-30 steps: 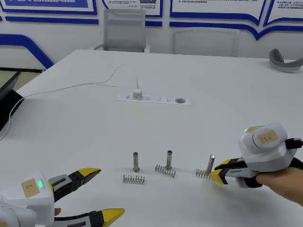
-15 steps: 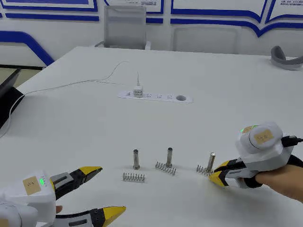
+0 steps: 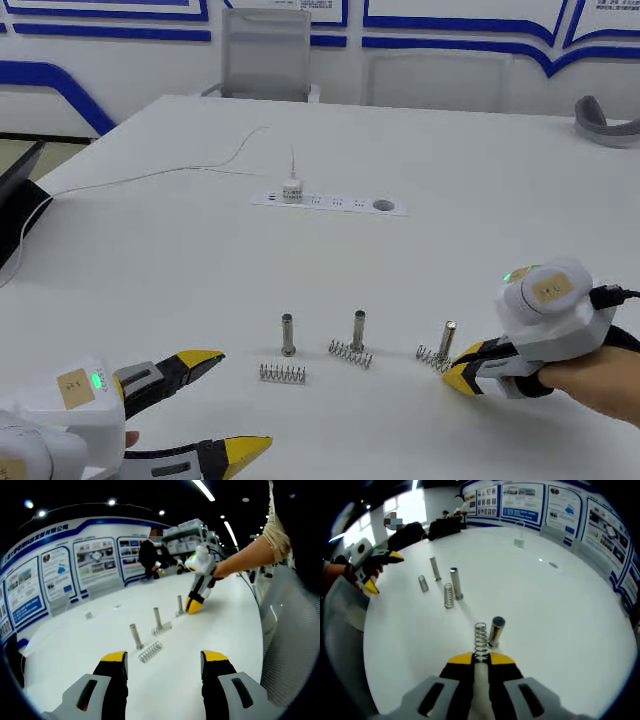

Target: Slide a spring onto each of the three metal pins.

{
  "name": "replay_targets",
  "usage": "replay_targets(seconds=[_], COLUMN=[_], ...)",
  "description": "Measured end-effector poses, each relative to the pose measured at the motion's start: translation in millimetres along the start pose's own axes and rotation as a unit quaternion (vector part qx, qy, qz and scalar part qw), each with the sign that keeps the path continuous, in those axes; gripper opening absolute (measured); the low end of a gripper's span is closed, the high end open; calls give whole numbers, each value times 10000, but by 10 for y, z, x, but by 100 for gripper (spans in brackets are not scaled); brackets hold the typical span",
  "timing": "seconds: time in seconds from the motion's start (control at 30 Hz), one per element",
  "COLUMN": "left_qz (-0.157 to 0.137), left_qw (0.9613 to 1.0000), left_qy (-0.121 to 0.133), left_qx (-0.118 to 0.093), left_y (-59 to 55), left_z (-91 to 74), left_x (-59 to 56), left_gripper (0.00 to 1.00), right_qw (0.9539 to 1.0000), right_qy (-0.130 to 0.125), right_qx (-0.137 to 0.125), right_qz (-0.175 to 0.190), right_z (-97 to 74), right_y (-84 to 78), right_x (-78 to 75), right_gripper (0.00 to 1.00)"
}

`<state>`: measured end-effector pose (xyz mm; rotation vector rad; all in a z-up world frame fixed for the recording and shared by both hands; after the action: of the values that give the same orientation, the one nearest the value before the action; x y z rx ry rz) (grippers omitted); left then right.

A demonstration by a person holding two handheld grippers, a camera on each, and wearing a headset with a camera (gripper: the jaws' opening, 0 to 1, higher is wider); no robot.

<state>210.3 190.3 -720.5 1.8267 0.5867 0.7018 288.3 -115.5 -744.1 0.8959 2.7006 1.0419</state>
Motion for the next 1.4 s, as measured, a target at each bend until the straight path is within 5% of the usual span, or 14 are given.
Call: replay_targets(seconds=[0.6, 1.4], left_qz=[433, 847], left_qw=[9972, 9868], left_qy=[-613, -1376], left_qx=[-29, -91], left_y=[187, 380], left_z=[205, 545], left_x=[-123, -417], left_gripper=[57, 49], right_qw=[9977, 9835], right_qy=[258, 943], right_qx=[65, 249], right_qz=[-627, -1522], right_z=[-212, -263], right_y=[174, 475], right_x=[309, 811], right_gripper=[12, 12])
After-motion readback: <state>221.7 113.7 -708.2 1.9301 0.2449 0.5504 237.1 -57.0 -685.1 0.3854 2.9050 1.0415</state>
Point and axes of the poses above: the centre of the closed fingertips' face, and the gripper's own axes: z roughly forward along the fingers, x roughly to its left, y roughly out of its top, the point moved 8 cm from there along -z, roughly backward along the fingers, and after that the axes turned 9 degrees about y, right-handed, at the moved point
